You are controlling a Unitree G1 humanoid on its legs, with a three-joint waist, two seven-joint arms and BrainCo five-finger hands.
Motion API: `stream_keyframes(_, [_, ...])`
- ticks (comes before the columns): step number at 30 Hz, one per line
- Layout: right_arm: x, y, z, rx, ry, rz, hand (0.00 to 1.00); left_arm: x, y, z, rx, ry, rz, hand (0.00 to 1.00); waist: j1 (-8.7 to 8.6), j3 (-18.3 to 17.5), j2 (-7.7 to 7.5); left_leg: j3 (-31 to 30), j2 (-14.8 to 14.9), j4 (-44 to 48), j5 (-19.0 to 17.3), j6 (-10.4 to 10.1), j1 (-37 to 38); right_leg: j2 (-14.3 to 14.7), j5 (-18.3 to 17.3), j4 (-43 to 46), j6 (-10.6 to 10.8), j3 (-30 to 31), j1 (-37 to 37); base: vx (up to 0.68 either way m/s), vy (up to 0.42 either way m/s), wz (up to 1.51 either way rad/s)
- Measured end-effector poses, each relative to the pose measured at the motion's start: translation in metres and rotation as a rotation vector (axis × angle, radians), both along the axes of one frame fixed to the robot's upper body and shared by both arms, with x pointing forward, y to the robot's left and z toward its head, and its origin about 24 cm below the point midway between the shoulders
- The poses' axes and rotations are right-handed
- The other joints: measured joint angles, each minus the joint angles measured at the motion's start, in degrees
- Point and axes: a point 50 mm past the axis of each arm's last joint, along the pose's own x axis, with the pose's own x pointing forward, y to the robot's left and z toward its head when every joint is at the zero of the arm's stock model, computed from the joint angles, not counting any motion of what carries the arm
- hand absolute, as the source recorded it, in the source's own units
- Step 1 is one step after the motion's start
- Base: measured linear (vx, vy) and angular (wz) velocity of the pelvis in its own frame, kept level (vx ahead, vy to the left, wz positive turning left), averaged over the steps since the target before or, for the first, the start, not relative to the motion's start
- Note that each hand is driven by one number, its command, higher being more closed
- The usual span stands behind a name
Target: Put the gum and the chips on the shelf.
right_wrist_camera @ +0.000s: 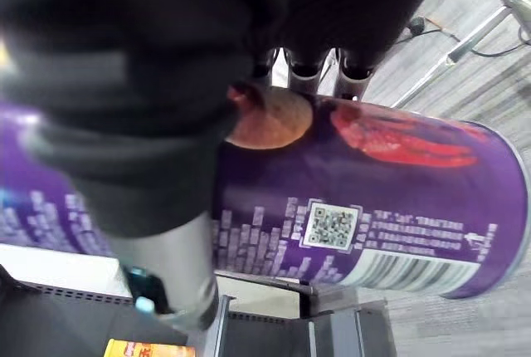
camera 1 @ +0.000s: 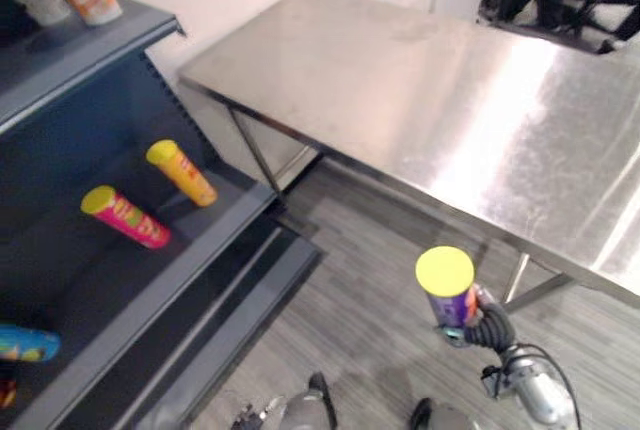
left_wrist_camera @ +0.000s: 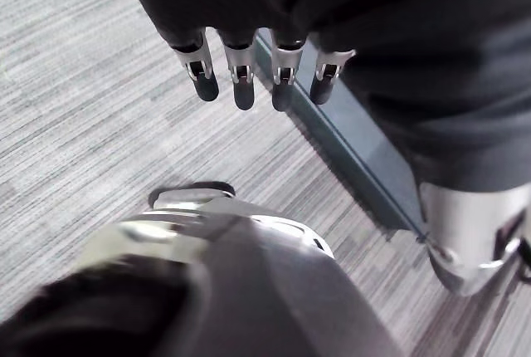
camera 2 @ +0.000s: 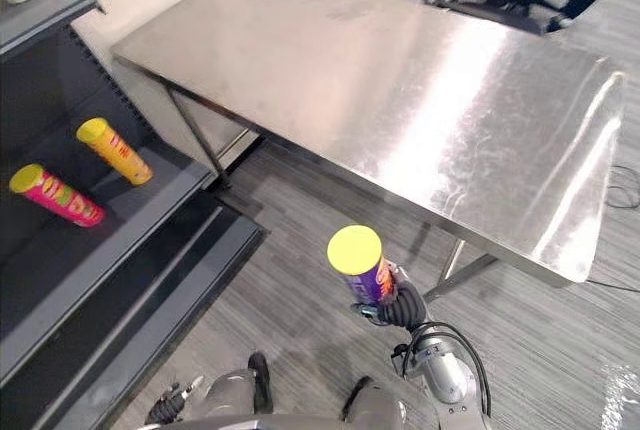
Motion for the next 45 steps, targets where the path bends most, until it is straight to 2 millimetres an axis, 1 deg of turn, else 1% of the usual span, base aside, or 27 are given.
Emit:
stream_keyframes(1, [-0.002,0.000,-0.001,0.024,-0.003,-0.031,1.00,0.006,-0.001,0.001,-0.006,-0.017,-0.004,0.00,0.11,0.21,-0.38,4.64,1.30,3.48,-3.92,1.10,0.93,-1.07,1.38,-1.80,-0.28,-3.64,0.81,-0.06,-0.144,0.98])
stream_keyframes(2, [-0.003,-0.001,-0.001,0.036,-0.003,-0.054,1.00,0.004,-0.002,0.000,-0.011,-0.012,-0.010,0.00,-0.14,0.20,-0.14,10.01,3.86,12.23,-9.04,0.63,2.20,-1.72,1.22,-1.15,-0.62,-5.77,1.52,-0.03,-0.115,1.03])
stream_keyframes(3, [-0.004,-0.004,-0.001,0.034,-0.003,-0.069,1.00,0.002,-0.003,0.000,-0.015,-0.007,-0.012,0.00,-0.87,0.28,-0.12,11.82,4.65,13.96,-10.08,0.07,3.76,-2.02,1.04,-1.12,-0.92,-7.06,2.32,-0.04,-0.142,1.11])
stream_keyframes(4, [-0.008,-0.007,-0.003,0.034,0.009,-0.091,1.00,0.001,-0.006,-0.001,-0.023,-0.005,-0.026,0.00,-1.62,0.15,0.42,14.08,5.50,14.55,-10.17,-0.62,7.20,-2.69,0.84,-1.09,-1.26,-9.78,3.73,-0.04,-0.042,1.22])
stream_keyframes(6, [-0.015,-0.016,-0.004,0.004,0.023,-0.120,1.00,0.002,-0.011,-0.002,-0.031,0.000,-0.064,0.00,-2.01,-0.24,1.38,14.06,5.46,12.43,-9.20,-1.72,10.41,-3.49,0.77,-0.99,-1.26,-13.52,4.65,-0.08,0.033,1.16])
stream_keyframes(9, [-0.019,-0.023,-0.005,-0.034,0.035,-0.151,1.00,0.002,-0.013,-0.002,-0.030,0.007,-0.111,0.00,-2.37,-0.31,2.23,15.54,4.26,9.00,-8.45,-2.66,10.03,-5.30,1.12,-0.42,-0.08,-18.39,5.55,-0.11,0.109,0.89])
stream_keyframes(10, [-0.020,-0.022,-0.006,-0.033,0.039,-0.150,1.00,0.000,-0.014,-0.003,-0.032,0.015,-0.115,0.00,-2.38,-0.05,1.84,15.35,4.14,9.46,-8.41,-2.76,9.13,-5.58,1.28,-0.92,0.52,-19.88,6.59,-0.08,0.067,0.58])
stream_keyframes(13, [-0.018,-0.020,-0.005,-0.030,0.028,-0.147,1.00,-0.007,-0.016,-0.007,-0.040,0.053,-0.118,0.00,-2.04,-0.11,2.69,15.40,4.38,8.98,-10.60,-3.96,7.77,-5.54,1.94,-2.29,2.29,-21.66,8.02,-0.12,0.099,0.37])
stream_keyframes(17, [-0.017,-0.019,-0.007,-0.030,0.035,-0.161,1.00,-0.020,-0.020,-0.012,-0.057,0.111,-0.116,0.00,-1.95,-0.31,4.35,15.14,5.25,1.41,-10.08,-4.28,6.62,-4.56,3.28,-1.80,4.57,-21.58,7.83,-0.10,0.144,-0.04])
stream_keyframes(18, [-0.017,-0.019,-0.009,-0.026,0.042,-0.165,1.00,-0.022,-0.019,-0.013,-0.055,0.122,-0.120,0.00,-1.99,-0.21,4.05,15.37,5.11,1.34,-11.58,-4.17,6.81,-5.14,3.48,-1.08,4.91,-20.96,7.65,-0.03,0.168,-0.12])
stream_keyframes(21, [-0.021,-0.009,-0.016,0.012,0.066,-0.171,1.00,-0.021,-0.010,-0.012,-0.024,0.125,-0.126,0.00,-2.37,0.10,1.66,16.97,3.76,4.57,-14.96,-2.92,6.58,-7.53,4.59,-0.06,6.37,-17.93,6.53,0.02,0.243,-0.22])
stream_keyframes(22, [-0.023,-0.003,-0.019,0.029,0.083,-0.157,1.00,-0.020,-0.005,-0.011,-0.013,0.127,-0.124,0.00,-2.31,0.83,0.35,18.44,3.76,8.13,-17.81,-2.22,6.35,-8.99,5.64,0.98,6.54,-16.06,5.70,0.06,0.201,-0.40])
stream_keyframes(24, [-0.023,0.002,-0.021,0.037,0.093,-0.141,1.00,-0.019,-0.002,-0.010,0.001,0.127,-0.119,0.00,-2.34,0.95,-0.06,18.86,3.96,11.03,-20.15,-1.67,5.33,-9.31,6.76,0.89,6.73,-15.01,4.97,0.05,0.165,-0.26])
stream_keyframes(28, [-0.022,0.005,-0.025,0.052,0.111,-0.143,1.00,-0.002,0.007,-0.005,0.041,0.087,-0.129,0.00,-2.19,1.45,-1.52,18.24,3.26,15.15,-23.92,-0.35,2.48,-11.02,8.58,0.85,7.11,-15.01,4.13,0.04,0.137,0.07])
stream_keyframes(30, [-0.022,0.008,-0.029,0.076,0.122,-0.154,1.00,0.000,0.011,-0.004,0.054,0.079,-0.133,0.00,-2.01,1.95,-2.57,17.15,1.42,15.26,-25.78,-0.26,2.67,-13.13,9.26,3.14,4.79,-14.97,4.91,0.02,0.162,0.43])
stream_keyframes(32, [-0.028,0.008,-0.035,0.080,0.158,-0.166,1.00,0.000,0.011,-0.003,0.063,0.083,-0.150,0.00,-2.70,2.22,-3.20,13.46,-1.56,15.37,-27.18,1.42,3.15,-16.99,12.99,11.71,-1.32,-7.82,3.36,0.07,0.238,1.01])
stream_keyframes(33, [-0.031,0.008,-0.037,0.081,0.175,-0.165,1.00,0.001,0.010,-0.003,0.065,0.076,-0.155,0.00,-2.60,2.06,-2.68,11.60,-2.96,15.32,-27.47,1.75,3.89,-17.84,16.33,16.50,-5.74,-1.19,1.22,0.16,0.253,1.28])
stream_keyframes(34, [-0.035,0.009,-0.040,0.094,0.200,-0.156,1.00,0.000,0.010,-0.002,0.068,0.082,-0.169,0.00,-2.81,2.21,-3.20,8.49,-4.14,15.58,-27.82,3.14,4.88,-17.21,18.49,23.40,-7.33,9.33,-2.69,0.21,0.186,1.18])
stream_keyframes(35, [-0.037,0.013,-0.042,0.109,0.210,-0.148,1.00,-0.001,0.009,-0.002,0.071,0.089,-0.181,0.00,-2.89,2.40,-3.19,6.77,-4.86,15.77,-28.09,3.59,5.10,-15.60,17.10,27.19,-6.38,14.60,-4.48,0.24,0.136,1.36])
stream_keyframes(36, [-0.040,0.021,-0.043,0.148,0.225,-0.136,1.00,-0.002,0.011,-0.002,0.081,0.104,-0.197,0.00,-2.93,2.70,-4.06,4.42,-5.89,15.75,-28.45,4.20,6.16,-11.53,12.94,33.16,-3.94,21.63,-6.83,0.25,0.090,1.36])
stream_keyframes(37, [-0.042,0.027,-0.044,0.194,0.233,-0.130,1.00,-0.004,0.013,-0.003,0.085,0.117,-0.197,0.00,-3.02,2.93,-4.35,2.18,-6.83,15.51,-28.52,4.33,7.02,-8.06,9.22,35.66,-2.34,24.89,-8.31,0.24,0.079,1.29])
stream_keyframes(38, [-0.042,0.029,-0.044,0.205,0.233,-0.124,1.00,-0.005,0.013,-0.003,0.085,0.119,-0.198,0.00,-3.07,2.95,-4.34,1.15,-7.22,15.31,-28.52,4.33,7.35,-6.65,8.00,35.60,-2.00,25.18,-9.03,0.30,0.094,1.27])
stream_keyframes(39, [-0.039,0.035,-0.041,0.225,0.221,-0.096,1.00,-0.005,0.012,-0.003,0.083,0.119,-0.196,0.00,-3.03,3.32,-3.86,-1.52,-7.98,14.81,-28.48,4.27,7.95,-3.04,5.54,31.03,-0.25,25.36,-11.33,0.24,0.061,0.93])
stream_keyframes(42, [-0.035,0.035,-0.039,0.254,0.205,-0.093,1.00,0.000,0.010,-0.002,0.088,0.106,-0.212,0.00,-3.04,4.05,-3.19,-4.99,-8.20,14.81,-28.45,4.01,7.75,2.02,4.80,18.41,2.61,28.10,-11.93,0.17,0.007,0.76])
stream_keyframes(43, [-0.032,0.035,-0.036,0.259,0.191,-0.090,1.00,0.001,0.009,-0.002,0.091,0.106,-0.226,0.00,-2.90,4.39,-3.57,-6.53,-8.72,14.93,-28.65,3.39,7.65,4.73,6.15,9.64,5.11,31.47,-11.72,0.17,-0.041,0.78])
stream_keyframes(44, [-0.031,0.034,-0.036,0.269,0.186,-0.092,1.00,0.001,0.011,-0.002,0.097,0.106,-0.227,0.00,-2.75,4.62,-4.10,-7.16,-9.20,15.06,-28.76,3.02,7.83,5.03,7.12,7.00,6.40,32.10,-11.38,0.17,-0.096,0.80])
stream_keyframes(45, [-0.031,0.034,-0.034,0.281,0.179,-0.093,1.00,0.001,0.014,-0.001,0.107,0.107,-0.226,0.00,-2.67,5.20,-5.23,-7.66,-10.21,15.11,-29.03,2.41,8.60,4.75,9.91,4.02,7.76,32.06,-10.50,0.17,-0.162,0.72])
